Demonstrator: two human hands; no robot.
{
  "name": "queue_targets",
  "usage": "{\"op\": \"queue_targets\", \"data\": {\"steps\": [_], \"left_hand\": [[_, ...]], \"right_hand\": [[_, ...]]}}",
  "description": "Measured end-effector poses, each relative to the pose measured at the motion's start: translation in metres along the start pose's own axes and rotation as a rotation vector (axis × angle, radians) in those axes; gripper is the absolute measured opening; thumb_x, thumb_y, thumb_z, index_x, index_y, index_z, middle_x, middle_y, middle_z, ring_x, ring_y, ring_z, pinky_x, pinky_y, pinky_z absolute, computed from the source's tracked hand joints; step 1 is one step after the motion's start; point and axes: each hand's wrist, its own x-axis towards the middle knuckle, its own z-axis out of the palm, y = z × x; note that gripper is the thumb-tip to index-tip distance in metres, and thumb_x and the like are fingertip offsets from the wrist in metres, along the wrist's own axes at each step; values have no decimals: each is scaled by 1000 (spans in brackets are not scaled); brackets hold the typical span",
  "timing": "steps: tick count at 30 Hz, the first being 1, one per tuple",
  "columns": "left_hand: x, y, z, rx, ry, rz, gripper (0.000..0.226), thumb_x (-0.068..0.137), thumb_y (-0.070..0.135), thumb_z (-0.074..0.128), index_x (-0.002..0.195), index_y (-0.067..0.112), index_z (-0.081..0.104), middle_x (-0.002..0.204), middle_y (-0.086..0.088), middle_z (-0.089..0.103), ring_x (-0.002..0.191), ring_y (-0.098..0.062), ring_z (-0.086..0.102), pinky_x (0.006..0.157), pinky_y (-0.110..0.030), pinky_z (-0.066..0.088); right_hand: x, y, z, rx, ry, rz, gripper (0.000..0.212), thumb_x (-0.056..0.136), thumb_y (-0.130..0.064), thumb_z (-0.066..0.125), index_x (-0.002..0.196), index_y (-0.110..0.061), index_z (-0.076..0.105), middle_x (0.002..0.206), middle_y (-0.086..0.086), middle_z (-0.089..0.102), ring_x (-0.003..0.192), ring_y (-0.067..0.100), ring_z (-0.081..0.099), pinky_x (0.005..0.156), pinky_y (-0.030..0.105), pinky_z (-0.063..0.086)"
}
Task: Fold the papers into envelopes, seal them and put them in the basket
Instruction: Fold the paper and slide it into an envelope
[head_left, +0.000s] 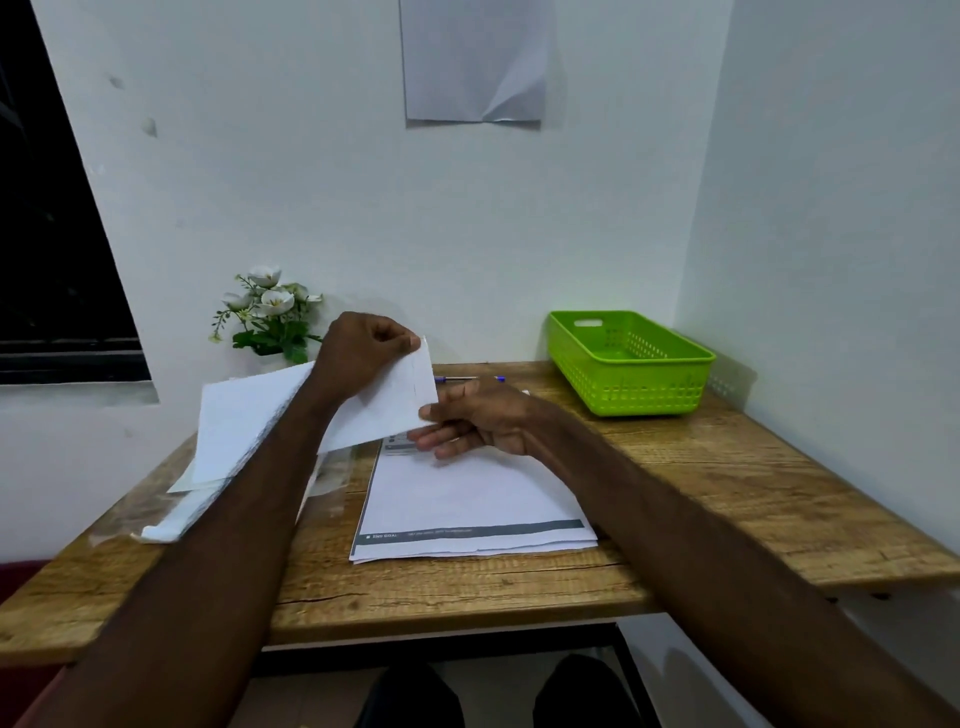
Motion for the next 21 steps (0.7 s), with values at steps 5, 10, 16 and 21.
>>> {"op": "queue_targets", "data": {"steps": [5,10,16,21], "left_hand": [[4,0,-12,-76,139,-10,13,89,28,78,93,16,81,86,5,75,72,2,63,69,-16,49],[3,5,-16,-339,198,-162,11,87,23,81,86,13,77,78,1,73,59,1,61,58,-15,52],[-6,12,-4,-608,21,-497,11,89,10,77,83,5,70,85,-15,71,58,-19,67,50,-26,59],[-8,6,14,-514,8,-597,16,89,6,77,80,3,65,77,-13,67,41,-11,63,37,-20,50]], "right_hand": [[-3,-11,-2,78,172,-168,30,98,-16,67,120,4,67,104,20,77,90,26,77,68,34,64],[-1,-21,-6,242,404,-349,12,97,-14,69,98,-3,72,85,15,75,68,23,74,59,32,62],[6,-18,-19,288,579,-309,14,92,-16,76,85,-6,68,70,5,72,51,11,67,48,24,55],[15,-8,-33,125,662,-218,17,93,-13,73,80,-7,65,71,10,66,47,12,59,42,23,52]]}}
